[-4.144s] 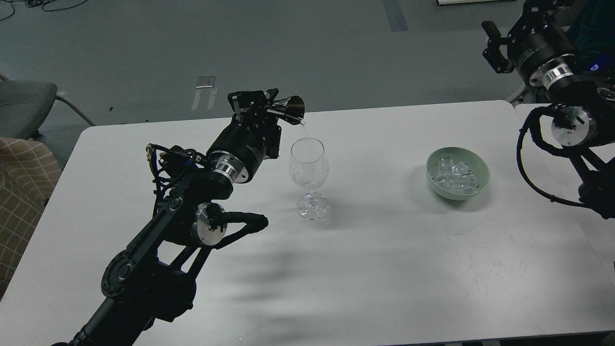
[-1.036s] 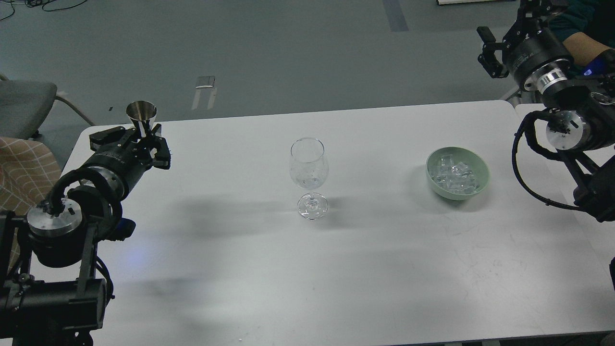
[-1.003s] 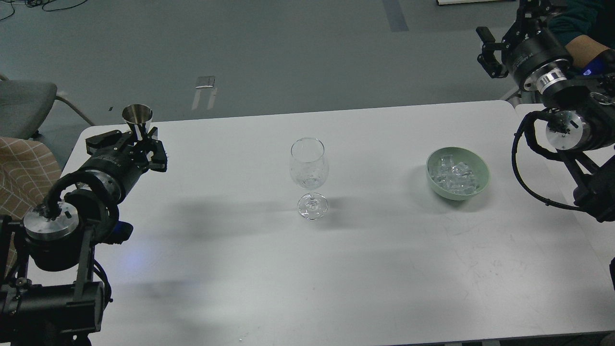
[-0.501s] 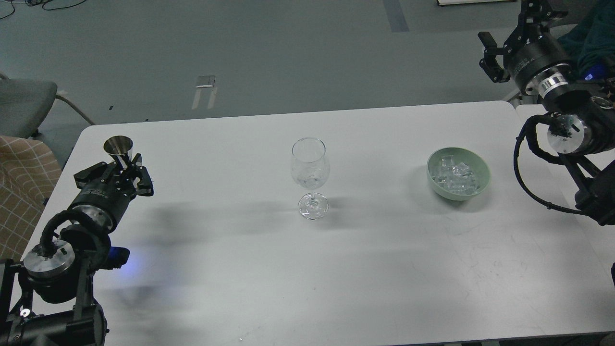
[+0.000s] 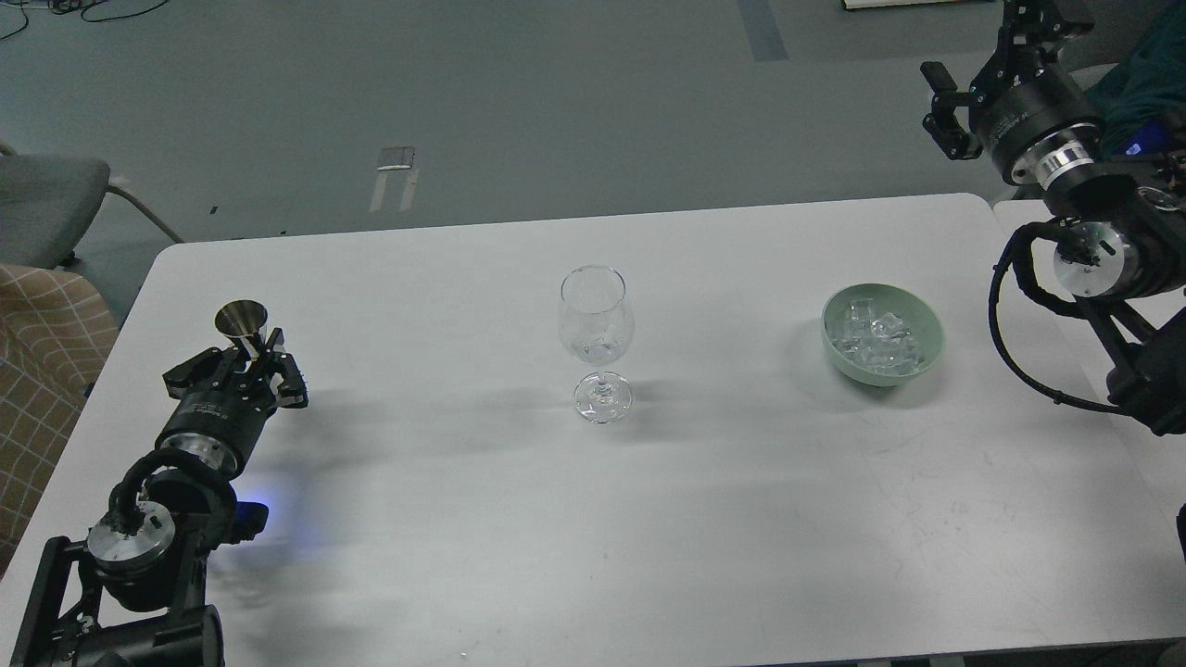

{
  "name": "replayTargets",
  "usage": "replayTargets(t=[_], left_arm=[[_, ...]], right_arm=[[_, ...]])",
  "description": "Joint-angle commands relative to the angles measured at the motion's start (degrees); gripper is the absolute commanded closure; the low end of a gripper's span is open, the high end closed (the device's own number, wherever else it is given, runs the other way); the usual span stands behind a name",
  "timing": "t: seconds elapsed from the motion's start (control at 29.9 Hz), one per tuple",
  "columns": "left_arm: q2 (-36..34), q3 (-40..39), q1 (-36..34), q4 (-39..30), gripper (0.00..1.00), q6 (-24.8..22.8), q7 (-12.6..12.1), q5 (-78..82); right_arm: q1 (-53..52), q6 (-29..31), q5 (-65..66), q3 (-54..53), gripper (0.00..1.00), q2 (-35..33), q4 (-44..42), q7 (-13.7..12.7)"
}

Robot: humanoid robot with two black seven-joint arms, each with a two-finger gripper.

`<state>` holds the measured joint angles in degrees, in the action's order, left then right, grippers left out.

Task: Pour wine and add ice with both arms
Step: 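Lower the jigger onto the table and open the left gripper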

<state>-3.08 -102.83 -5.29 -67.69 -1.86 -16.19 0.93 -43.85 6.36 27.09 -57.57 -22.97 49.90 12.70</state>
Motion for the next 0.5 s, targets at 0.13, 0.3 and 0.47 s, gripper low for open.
replayTargets(t=[0.13, 0.3, 0.47], left_arm=[[0.0, 0.43, -2.17, 5.1, 0.74, -0.07, 1.42, 0.04], [-0.35, 0.52, -3.23, 6.17, 0.65, 0.19, 1.77, 0.04], [-0.52, 0.61, -3.32, 6.17, 0.62, 0.28, 1.77, 0.12]], right_arm=[[-0.01, -0.29, 0.06, 0.0, 0.0, -0.06, 0.02, 0.04], [-0.01, -0.29, 0.15, 0.0, 0.0, 0.03, 0.02, 0.04], [0.08, -0.29, 0.15, 0.0, 0.0, 0.03, 0.02, 0.04]])
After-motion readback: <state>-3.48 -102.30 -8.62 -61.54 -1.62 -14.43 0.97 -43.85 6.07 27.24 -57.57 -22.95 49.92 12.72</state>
